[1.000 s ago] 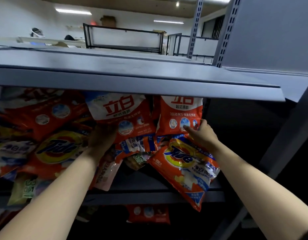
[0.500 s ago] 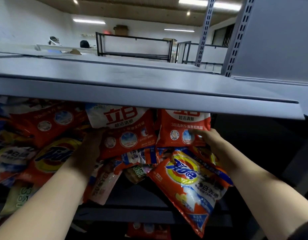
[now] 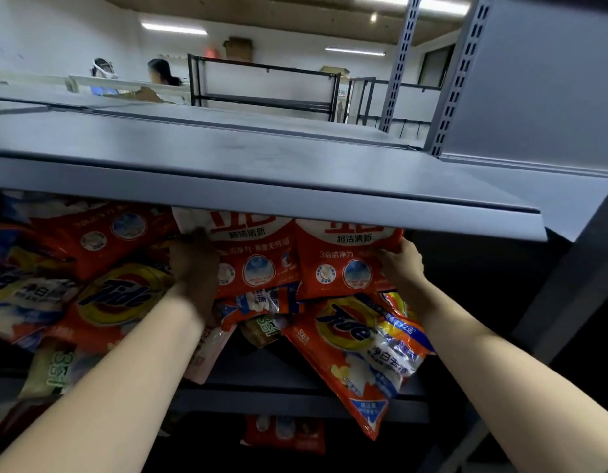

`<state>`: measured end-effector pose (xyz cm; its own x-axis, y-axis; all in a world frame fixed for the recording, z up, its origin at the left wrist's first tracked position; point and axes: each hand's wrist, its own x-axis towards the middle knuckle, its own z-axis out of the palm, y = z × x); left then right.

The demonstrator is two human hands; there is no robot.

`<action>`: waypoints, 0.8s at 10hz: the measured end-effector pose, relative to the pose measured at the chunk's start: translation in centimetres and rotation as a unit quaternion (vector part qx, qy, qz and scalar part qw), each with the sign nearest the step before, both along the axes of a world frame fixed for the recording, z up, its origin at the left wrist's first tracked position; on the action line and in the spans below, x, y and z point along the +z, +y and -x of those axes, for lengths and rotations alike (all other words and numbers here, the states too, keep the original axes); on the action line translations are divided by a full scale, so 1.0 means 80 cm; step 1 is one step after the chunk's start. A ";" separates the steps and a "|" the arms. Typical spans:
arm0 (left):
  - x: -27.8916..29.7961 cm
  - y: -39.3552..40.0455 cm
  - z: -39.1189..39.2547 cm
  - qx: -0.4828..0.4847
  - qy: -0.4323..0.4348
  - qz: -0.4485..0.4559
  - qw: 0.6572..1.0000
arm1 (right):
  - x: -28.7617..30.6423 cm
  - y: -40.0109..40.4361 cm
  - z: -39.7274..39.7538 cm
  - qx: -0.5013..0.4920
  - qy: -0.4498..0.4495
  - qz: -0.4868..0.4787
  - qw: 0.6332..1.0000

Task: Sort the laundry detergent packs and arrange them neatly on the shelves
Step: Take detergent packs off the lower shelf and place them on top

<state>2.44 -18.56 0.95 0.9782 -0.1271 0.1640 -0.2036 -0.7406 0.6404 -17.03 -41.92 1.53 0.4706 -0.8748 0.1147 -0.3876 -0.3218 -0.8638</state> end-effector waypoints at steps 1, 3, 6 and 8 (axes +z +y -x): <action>0.009 0.008 0.040 0.066 0.048 0.312 0.946 | -0.002 0.020 0.017 -0.006 -0.039 0.038 0.999; 0.020 0.045 0.061 0.075 -0.049 0.293 0.952 | -0.010 0.058 0.058 -0.120 -0.059 0.078 0.988; 0.005 0.124 0.099 0.025 -0.014 0.309 0.951 | -0.019 0.169 0.119 -0.234 -0.041 0.076 0.968; -0.004 0.160 0.147 -0.039 0.003 0.296 0.954 | -0.030 0.243 0.179 -0.336 -0.071 0.115 0.932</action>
<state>-9.30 -5.75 0.64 0.9708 -0.0866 0.2236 -0.2379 -0.2307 0.9435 -31.35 -22.45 -0.90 -0.2090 -0.9113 0.3547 -0.4547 -0.2306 -0.8603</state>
